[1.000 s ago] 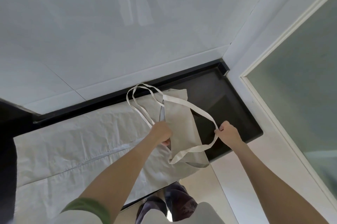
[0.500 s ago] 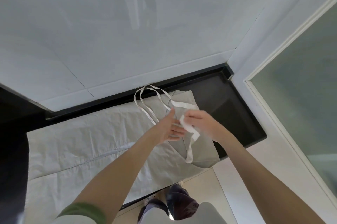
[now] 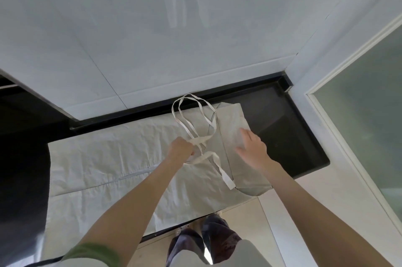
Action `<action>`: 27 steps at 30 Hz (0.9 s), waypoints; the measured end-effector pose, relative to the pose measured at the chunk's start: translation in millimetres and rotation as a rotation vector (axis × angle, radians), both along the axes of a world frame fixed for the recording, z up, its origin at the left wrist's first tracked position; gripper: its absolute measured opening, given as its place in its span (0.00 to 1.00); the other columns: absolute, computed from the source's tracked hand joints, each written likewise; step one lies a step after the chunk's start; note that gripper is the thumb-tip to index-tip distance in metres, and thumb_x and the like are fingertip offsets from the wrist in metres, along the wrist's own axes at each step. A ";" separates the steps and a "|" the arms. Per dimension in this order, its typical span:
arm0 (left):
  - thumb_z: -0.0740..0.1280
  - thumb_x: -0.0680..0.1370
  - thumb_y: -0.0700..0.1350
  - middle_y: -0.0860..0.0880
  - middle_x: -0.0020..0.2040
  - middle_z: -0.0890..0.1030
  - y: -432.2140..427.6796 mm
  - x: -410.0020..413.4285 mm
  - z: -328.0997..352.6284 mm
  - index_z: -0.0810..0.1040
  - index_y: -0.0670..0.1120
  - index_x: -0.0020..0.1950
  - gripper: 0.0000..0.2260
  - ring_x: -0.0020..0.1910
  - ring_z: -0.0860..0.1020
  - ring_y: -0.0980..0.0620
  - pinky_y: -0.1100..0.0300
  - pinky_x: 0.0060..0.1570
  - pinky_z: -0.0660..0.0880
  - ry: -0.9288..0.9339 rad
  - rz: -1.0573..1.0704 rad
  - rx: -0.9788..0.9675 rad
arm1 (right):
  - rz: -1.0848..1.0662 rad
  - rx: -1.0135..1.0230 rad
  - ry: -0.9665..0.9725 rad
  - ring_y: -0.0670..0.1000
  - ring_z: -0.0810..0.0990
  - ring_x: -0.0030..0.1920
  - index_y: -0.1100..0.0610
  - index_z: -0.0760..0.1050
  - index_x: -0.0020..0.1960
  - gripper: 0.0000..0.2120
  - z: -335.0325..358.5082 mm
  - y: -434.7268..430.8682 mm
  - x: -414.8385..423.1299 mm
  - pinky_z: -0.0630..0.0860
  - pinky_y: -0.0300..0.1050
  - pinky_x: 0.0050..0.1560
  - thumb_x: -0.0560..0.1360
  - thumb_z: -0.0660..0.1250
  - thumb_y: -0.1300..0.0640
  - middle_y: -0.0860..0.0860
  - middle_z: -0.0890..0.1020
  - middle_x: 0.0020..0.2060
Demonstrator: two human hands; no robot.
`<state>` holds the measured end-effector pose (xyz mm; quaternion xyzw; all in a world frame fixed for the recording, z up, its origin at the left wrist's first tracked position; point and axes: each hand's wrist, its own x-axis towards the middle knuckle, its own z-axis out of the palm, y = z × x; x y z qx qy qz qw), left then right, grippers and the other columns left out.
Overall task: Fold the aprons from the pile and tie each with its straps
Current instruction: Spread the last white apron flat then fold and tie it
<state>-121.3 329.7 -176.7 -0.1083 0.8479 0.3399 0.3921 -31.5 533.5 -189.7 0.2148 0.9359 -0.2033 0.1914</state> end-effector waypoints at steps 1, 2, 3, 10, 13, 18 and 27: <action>0.60 0.78 0.35 0.40 0.55 0.79 -9.0 -0.4 -3.4 0.72 0.36 0.60 0.11 0.48 0.78 0.44 0.54 0.45 0.74 0.042 -0.030 -0.085 | 0.081 0.031 -0.070 0.55 0.54 0.76 0.55 0.48 0.78 0.29 -8.8 1.1 3.9 0.55 0.55 0.74 0.82 0.54 0.49 0.52 0.54 0.77; 0.58 0.79 0.37 0.41 0.56 0.78 -16.8 0.5 -4.4 0.71 0.37 0.61 0.11 0.51 0.78 0.43 0.53 0.46 0.74 0.076 -0.054 -0.142 | 0.148 0.062 -0.130 0.54 0.47 0.78 0.55 0.42 0.79 0.30 -17.5 1.6 8.9 0.49 0.55 0.75 0.83 0.50 0.47 0.52 0.48 0.78; 0.57 0.80 0.38 0.42 0.55 0.78 -24.5 2.0 -6.2 0.69 0.39 0.61 0.10 0.50 0.77 0.44 0.54 0.45 0.74 0.111 -0.099 -0.198 | 0.196 0.091 -0.171 0.53 0.42 0.78 0.54 0.38 0.79 0.30 -25.0 1.2 13.4 0.44 0.55 0.76 0.83 0.47 0.46 0.51 0.42 0.79; 0.60 0.80 0.42 0.45 0.61 0.72 -41.1 -5.1 -11.8 0.65 0.45 0.68 0.16 0.59 0.73 0.46 0.58 0.52 0.72 0.334 -0.583 -0.622 | 0.292 0.179 -0.201 0.51 0.31 0.76 0.53 0.27 0.75 0.32 -37.2 11.8 15.6 0.37 0.55 0.75 0.81 0.39 0.40 0.50 0.32 0.76; 0.62 0.77 0.44 0.42 0.73 0.58 -36.6 -6.8 -13.1 0.58 0.43 0.73 0.26 0.69 0.62 0.44 0.54 0.66 0.63 0.471 -0.673 -0.683 | 0.351 0.206 -0.164 0.50 0.29 0.74 0.53 0.24 0.71 0.36 -42.4 21.7 19.8 0.35 0.52 0.74 0.72 0.25 0.32 0.49 0.29 0.74; 0.58 0.80 0.47 0.43 0.77 0.51 8.3 -5.9 -7.5 0.59 0.46 0.75 0.23 0.73 0.57 0.43 0.51 0.71 0.58 0.652 -0.749 -0.344 | 0.094 0.142 0.213 0.59 0.66 0.72 0.59 0.57 0.77 0.30 -46.1 23.4 26.6 0.64 0.51 0.70 0.81 0.54 0.43 0.55 0.65 0.74; 0.58 0.79 0.37 0.41 0.69 0.68 122.4 -63.3 -10.0 0.66 0.40 0.71 0.19 0.65 0.69 0.42 0.53 0.59 0.68 0.508 -0.625 0.062 | -0.518 -0.338 0.060 0.48 0.75 0.45 0.54 0.69 0.54 0.06 -22.7 53.8 -21.1 0.70 0.44 0.44 0.81 0.59 0.52 0.50 0.76 0.46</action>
